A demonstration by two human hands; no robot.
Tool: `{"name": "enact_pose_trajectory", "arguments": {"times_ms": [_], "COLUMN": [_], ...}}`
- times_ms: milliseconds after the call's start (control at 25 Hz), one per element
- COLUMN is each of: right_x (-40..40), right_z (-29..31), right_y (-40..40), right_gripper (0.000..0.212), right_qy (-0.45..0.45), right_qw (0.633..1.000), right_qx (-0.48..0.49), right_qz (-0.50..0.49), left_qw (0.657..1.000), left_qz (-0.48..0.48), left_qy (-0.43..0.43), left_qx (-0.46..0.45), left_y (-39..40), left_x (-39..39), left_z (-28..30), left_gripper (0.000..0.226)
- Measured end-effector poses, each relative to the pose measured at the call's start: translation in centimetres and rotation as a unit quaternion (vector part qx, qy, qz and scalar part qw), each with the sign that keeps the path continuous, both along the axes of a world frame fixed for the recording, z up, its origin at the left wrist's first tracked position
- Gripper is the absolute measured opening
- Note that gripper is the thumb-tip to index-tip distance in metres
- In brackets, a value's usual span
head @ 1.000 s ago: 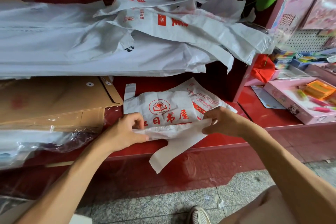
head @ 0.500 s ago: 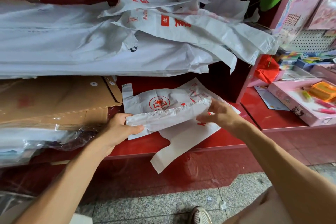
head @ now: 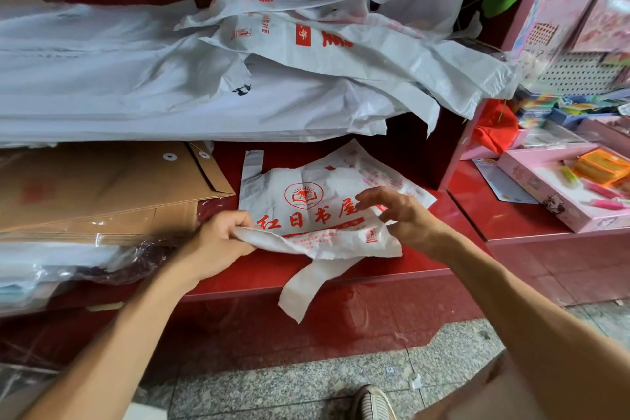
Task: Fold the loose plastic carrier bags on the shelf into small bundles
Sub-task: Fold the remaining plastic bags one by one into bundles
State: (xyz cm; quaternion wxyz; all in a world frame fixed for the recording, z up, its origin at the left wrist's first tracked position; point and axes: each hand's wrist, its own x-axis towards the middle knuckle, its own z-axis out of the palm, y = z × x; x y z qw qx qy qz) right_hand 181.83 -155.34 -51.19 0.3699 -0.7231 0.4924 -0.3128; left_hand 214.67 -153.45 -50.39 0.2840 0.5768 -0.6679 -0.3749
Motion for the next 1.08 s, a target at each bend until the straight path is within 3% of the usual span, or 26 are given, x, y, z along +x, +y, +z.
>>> {"name": "enact_pose_trajectory", "arguments": {"times_ms": [80, 160, 240, 440, 560, 640, 720, 840, 960, 1080], "right_x": [0.5, 1.0, 1.6, 0.5, -0.3, -0.6, -0.8, -0.9, -0.6, -0.2], "right_z": [0.0, 0.6, 1.6, 2.9, 2.5, 2.3, 2.8, 3.4, 2.9, 2.7], "right_y": [0.2, 0.4, 0.7, 0.2, 0.2, 0.4, 0.5, 0.2, 0.0, 0.0], "right_gripper": [0.047, 0.038, 0.03, 0.049, 0.048, 0.05, 0.043, 0.026, 0.015, 0.027], "right_qy": [-0.05, -0.136, -0.23, -0.348, -0.338, -0.324, -0.398, -0.521, -0.4, -0.289], "right_qw": [0.998, 0.989, 0.968, 0.924, 0.93, 0.933, 0.896, 0.8, 0.811, 0.851], "right_qx": [-0.033, -0.034, -0.012, 0.059, 0.084, 0.115, 0.155, 0.215, 0.287, 0.323], "right_qz": [-0.005, -0.047, -0.099, -0.147, -0.118, -0.103, -0.122, -0.205, -0.316, -0.295], "left_qw": [0.993, 0.978, 0.972, 0.982, 0.979, 0.988, 0.992, 0.989, 0.987, 0.986], "left_qz": [0.052, 0.046, 0.028, -0.018, -0.028, -0.014, -0.053, -0.099, -0.137, -0.143], "left_qy": [0.102, 0.203, 0.234, 0.179, 0.194, 0.148, 0.112, 0.065, -0.019, -0.033], "left_qx": [-0.002, 0.0, 0.0, -0.064, -0.056, -0.036, 0.016, 0.093, 0.088, 0.081], "left_y": [0.0, 0.0, 0.1, 0.5, 0.6, 0.5, 0.7, 0.7, 0.4, 0.6], "left_x": [0.0, -0.2, -0.3, -0.5, -0.6, -0.7, -0.7, -0.3, 0.3, 0.1], "left_z": [0.5, 0.9, 1.1, 1.7, 2.0, 1.7, 1.6, 1.3, 1.0, 1.5], "left_gripper": [0.032, 0.031, 0.033, 0.028, 0.029, 0.021, 0.015, 0.028, 0.053, 0.04]}}
